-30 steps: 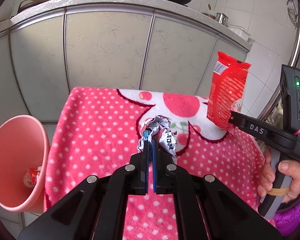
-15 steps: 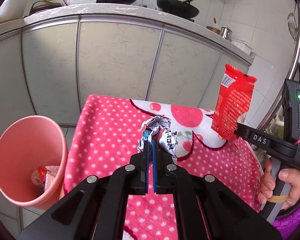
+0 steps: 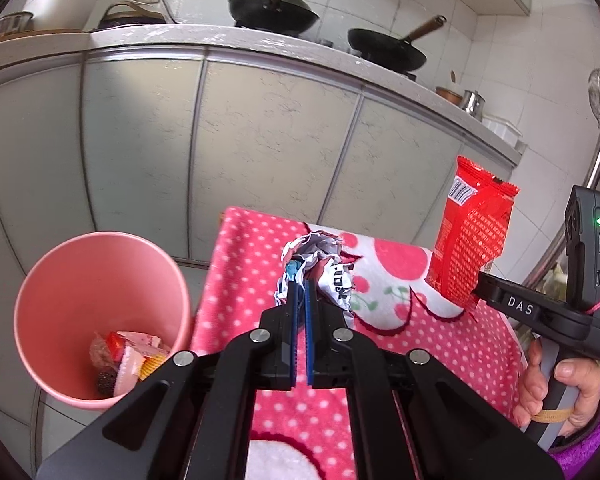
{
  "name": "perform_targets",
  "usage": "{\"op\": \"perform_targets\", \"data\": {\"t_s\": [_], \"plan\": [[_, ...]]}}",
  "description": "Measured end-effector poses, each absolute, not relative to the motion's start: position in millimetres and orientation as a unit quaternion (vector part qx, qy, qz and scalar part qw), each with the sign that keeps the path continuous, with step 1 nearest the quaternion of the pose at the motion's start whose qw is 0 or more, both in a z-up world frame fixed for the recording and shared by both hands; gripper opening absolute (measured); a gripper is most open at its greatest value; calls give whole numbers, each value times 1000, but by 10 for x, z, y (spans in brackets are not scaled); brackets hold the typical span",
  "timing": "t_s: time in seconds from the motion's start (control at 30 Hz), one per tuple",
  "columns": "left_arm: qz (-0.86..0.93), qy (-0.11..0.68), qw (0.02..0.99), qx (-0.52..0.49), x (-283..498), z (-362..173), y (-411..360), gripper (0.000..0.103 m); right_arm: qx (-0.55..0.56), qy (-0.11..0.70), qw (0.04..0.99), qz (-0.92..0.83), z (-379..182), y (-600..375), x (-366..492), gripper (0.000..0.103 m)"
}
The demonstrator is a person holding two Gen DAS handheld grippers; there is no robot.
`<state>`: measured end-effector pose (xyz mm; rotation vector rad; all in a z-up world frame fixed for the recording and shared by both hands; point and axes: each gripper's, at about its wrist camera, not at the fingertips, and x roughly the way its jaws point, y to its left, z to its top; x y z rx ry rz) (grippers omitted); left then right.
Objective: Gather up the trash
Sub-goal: 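Grasp the red snack bag with the right tool while the left tool holds the foil, then carry the foil and red snack bag over the pink bucket with both tools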
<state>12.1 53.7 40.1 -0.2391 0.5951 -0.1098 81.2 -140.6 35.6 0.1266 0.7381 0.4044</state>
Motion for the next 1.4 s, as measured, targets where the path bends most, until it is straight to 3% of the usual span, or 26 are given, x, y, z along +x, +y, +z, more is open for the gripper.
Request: {"op": "perform_targets", "data": {"t_s": [0.7, 1.4], "plan": [[74, 252, 953, -149, -150, 418, 1533, 2, -11, 373, 879, 298, 483, -60, 990, 3], [146, 302, 923, -187, -174, -111, 2113, 2, -86, 432, 830, 342, -115, 985, 1048, 3]]}}
